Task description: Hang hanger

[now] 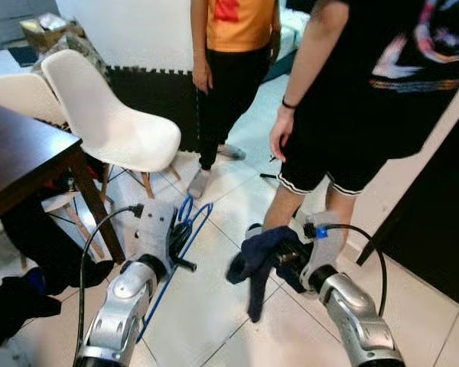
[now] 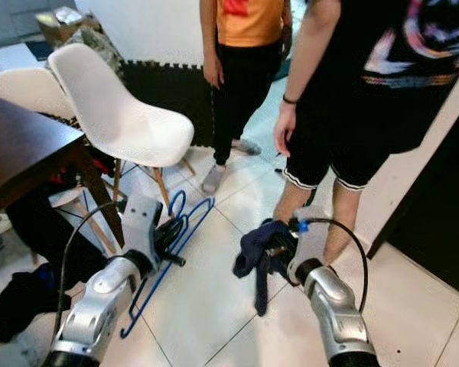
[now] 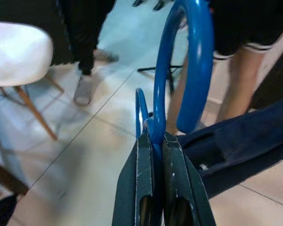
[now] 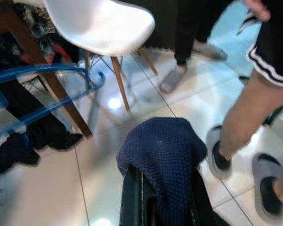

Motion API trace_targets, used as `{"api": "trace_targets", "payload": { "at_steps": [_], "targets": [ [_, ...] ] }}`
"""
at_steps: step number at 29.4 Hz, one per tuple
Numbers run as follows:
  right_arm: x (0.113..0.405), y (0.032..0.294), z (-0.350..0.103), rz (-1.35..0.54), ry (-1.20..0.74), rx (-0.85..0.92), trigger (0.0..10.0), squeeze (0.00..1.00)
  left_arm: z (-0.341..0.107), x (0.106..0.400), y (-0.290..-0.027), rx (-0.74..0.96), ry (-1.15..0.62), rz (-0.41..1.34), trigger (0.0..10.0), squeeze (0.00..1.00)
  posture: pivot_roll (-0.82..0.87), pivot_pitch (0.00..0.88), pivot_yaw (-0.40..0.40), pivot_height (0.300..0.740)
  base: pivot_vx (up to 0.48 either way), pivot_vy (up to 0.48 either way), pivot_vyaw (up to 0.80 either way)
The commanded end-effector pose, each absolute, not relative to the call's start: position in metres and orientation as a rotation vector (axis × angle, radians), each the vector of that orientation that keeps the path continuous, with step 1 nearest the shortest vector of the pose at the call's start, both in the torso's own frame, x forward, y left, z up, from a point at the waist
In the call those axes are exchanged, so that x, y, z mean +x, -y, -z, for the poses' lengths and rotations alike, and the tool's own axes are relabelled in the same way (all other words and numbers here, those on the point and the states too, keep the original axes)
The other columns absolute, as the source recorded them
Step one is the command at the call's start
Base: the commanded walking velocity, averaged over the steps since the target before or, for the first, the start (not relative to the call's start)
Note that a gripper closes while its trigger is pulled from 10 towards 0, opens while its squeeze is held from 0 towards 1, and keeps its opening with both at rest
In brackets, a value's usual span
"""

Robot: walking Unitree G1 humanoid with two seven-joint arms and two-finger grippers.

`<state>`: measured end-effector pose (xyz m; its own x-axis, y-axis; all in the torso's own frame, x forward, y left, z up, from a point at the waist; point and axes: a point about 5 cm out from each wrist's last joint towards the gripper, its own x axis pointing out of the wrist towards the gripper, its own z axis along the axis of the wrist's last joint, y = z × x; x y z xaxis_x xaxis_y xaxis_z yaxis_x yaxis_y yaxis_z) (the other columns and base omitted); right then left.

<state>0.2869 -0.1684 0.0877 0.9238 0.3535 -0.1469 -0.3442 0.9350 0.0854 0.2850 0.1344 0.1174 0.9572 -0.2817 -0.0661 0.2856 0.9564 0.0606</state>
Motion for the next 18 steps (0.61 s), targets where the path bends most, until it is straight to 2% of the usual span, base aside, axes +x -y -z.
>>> {"api": "trace_targets", "payload": {
  "at_steps": [1,7,18],
  "targets": [
    [0.275,0.166,-0.088,-0.391,-0.172,0.035,10.0,0.00,-0.115,0.273,-0.138,0.124,-0.088,0.272,10.0,0.00,0.09,0.076,-0.033,0.740,0.000,0.000,0.00],
    [0.262,0.168,-0.089,-0.379,-0.173,0.053,10.0,0.00,-0.117,0.263,-0.139,0.138,-0.108,0.238,10.0,0.00,0.08,0.077,-0.031,0.740,0.000,0.000,0.00],
    [0.259,0.170,-0.089,-0.375,-0.193,0.064,10.0,0.00,-0.114,0.261,-0.135,0.133,-0.146,0.236,10.0,0.00,0.08,0.084,-0.041,0.740,0.000,0.000,0.00]
  ]
}}
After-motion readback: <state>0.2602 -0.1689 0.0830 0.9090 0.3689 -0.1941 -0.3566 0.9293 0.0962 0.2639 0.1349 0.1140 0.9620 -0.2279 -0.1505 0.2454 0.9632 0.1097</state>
